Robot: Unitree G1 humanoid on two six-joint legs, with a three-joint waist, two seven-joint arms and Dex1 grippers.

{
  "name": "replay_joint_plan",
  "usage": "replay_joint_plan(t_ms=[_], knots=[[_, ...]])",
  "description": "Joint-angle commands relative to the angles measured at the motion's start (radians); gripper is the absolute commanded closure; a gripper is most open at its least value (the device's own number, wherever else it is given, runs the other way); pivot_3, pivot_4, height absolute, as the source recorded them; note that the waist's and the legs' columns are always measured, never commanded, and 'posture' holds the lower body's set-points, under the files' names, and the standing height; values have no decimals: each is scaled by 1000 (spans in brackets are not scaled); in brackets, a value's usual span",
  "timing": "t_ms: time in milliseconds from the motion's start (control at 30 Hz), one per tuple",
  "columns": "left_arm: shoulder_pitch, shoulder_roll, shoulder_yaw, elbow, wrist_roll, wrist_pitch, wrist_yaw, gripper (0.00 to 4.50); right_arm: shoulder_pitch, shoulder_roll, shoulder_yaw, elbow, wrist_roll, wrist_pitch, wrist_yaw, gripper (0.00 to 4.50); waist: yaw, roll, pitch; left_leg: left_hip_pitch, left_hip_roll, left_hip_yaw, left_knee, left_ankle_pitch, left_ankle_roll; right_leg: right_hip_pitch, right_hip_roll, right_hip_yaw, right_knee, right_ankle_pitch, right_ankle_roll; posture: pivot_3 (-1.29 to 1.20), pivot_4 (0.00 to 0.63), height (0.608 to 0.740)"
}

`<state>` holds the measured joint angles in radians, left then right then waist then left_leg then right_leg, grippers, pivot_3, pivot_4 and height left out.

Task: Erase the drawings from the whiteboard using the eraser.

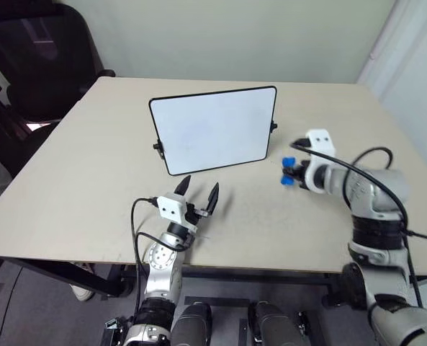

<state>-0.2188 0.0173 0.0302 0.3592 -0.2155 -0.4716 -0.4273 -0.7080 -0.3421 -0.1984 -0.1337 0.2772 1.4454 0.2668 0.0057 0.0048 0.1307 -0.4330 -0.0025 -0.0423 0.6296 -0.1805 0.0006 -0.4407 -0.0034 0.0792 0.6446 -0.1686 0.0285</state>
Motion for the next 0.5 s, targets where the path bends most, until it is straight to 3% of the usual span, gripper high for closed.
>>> replay_joint_plan(t_ms=[33,133,267,333,500], knots=[[-23,-9,-1,41,-14,1,-15,0,31,-10,-20,-104,41,20,21,2822,-2,0,0,1,0,0,0,0,0,1,0,0,0,0,0,0,150,740],[-35,-19,-5,57,-14,-1,-25,0,68,-21,-12,-142,42,7,22,1817,-3,0,0,6,0,-1,-1,-2,-3,6,1,0,-1,-1,1,0,150,740],[-44,-30,-8,73,-10,-2,-34,0,158,-44,-2,-266,47,-169,60,501,-1,1,0,6,-1,-2,-1,-2,-4,10,1,2,-8,-3,4,0,150,740],[-45,-35,-9,77,-7,-4,-36,0,221,-72,18,-337,35,-327,98,501,1,2,0,4,-1,-3,-1,-2,-3,11,1,1,-14,-3,4,0,150,740],[-47,-31,-3,67,-8,4,-37,0,303,-64,11,-449,116,-440,169,501,3,3,-1,2,-3,-3,-1,-2,-2,12,1,3,-17,-4,6,0,150,740]])
